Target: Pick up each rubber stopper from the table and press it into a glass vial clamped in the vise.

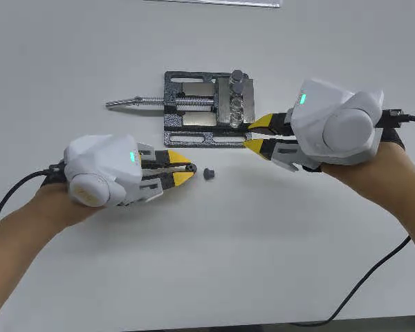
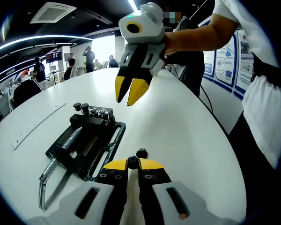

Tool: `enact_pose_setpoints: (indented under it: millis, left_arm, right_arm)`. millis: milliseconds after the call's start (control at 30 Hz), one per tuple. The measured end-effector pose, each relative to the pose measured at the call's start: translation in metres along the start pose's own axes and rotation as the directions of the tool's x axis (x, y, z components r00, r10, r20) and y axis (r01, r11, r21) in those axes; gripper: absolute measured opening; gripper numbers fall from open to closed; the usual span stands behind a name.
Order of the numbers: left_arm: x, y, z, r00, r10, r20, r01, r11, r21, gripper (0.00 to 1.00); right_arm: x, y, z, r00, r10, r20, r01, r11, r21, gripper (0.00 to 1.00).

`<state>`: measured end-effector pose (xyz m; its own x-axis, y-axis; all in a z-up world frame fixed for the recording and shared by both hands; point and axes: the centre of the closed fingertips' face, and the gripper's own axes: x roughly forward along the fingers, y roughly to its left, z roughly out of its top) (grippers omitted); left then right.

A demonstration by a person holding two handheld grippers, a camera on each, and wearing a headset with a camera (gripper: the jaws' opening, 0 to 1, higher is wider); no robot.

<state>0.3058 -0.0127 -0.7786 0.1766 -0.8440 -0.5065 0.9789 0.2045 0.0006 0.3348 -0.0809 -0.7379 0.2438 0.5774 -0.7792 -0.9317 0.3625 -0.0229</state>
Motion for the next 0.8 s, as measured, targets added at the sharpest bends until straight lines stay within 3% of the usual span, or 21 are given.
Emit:
enact_pose_setpoints:
  millis: [200, 400, 800]
  left_arm:
    - [-0.001, 0.0, 0.018, 0.9987, 0.015, 0.049, -0.015, 1.0, -0.016, 0.03]
    - [0.0, -0.001, 0.027, 0.9965, 0.014, 0.082, -0.013, 1.0, -0.014, 0.03]
    - [-0.004, -0.004, 0.05, 0.9843, 0.009, 0.176, -0.004, 1.0, -0.028, 0.03]
  right_arm:
    - [0.007, 0.012, 0.002, 0.9995, 0.032, -0.004, -0.032, 0.999, -0.009, 0.12]
    - [0.013, 0.018, 0.0, 0.9986, 0.053, -0.01, -0.053, 0.998, -0.014, 0.12]
    - [0.02, 0.028, 0.0, 0.9966, 0.081, -0.015, -0.082, 0.997, -0.018, 0.12]
